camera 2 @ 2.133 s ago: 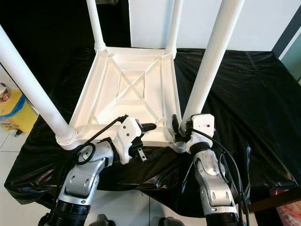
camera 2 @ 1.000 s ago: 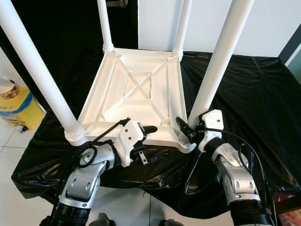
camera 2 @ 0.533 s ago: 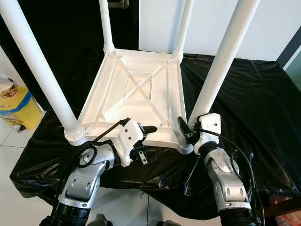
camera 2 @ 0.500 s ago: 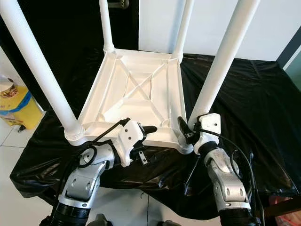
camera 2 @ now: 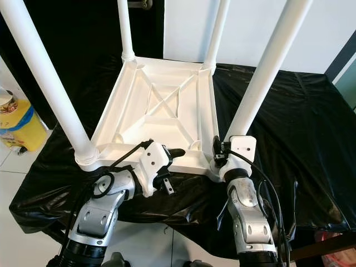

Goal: Building children table

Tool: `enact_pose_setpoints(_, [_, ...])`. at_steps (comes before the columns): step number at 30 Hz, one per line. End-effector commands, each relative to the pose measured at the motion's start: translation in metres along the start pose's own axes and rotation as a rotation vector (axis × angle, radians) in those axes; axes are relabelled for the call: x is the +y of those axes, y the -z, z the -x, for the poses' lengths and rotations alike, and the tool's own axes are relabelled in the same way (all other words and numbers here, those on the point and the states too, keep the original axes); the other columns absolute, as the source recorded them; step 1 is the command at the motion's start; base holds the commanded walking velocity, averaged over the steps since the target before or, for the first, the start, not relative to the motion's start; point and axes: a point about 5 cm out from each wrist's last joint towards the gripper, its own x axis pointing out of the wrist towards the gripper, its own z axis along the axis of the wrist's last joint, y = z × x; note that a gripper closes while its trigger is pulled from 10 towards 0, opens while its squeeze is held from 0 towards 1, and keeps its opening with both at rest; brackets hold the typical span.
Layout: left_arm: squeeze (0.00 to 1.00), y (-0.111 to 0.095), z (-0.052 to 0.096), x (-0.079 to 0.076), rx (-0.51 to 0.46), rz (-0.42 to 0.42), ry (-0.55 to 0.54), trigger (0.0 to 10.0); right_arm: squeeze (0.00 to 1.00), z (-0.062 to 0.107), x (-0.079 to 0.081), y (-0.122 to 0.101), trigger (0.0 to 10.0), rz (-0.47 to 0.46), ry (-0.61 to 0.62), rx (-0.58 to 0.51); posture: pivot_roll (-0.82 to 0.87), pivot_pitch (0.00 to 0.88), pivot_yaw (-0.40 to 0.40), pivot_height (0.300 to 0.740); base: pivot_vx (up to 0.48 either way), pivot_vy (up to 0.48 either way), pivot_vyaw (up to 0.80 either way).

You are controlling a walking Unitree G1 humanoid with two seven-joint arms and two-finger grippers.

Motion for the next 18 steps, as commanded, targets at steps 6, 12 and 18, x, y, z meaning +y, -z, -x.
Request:
enact_pose_setpoints(6, [0.00,-0.0028,-0.0017,0.0068,-0.018,0.006,-0.218,10.0,0.00,0.0020,-0.0005,0.0031,10.0,0.015,0.022,0.026,0.07,0.047,-0.115,0.740,0.000,0.000,0.00])
enact_pose_setpoints(12, [0.00,-0.0030,-0.0013,0.0082,-0.017,0.001,-0.217,10.0,1.00,0.0010,0.0015,0.0002,10.0,0.014,0.009,0.011,0.07,0.047,-0.109,0.740,0.000,0.000,0.00])
enact_pose_setpoints(18, [0.00,-0.0038,-0.0015,0.0087,-0.020,0.002,-0.218,10.0,1.00,0.0006,0.0013,-0.0040,10.0,0.008,-0.026,-0.010,0.06,0.049,-0.101,0.740,0.000,0.000,0.00])
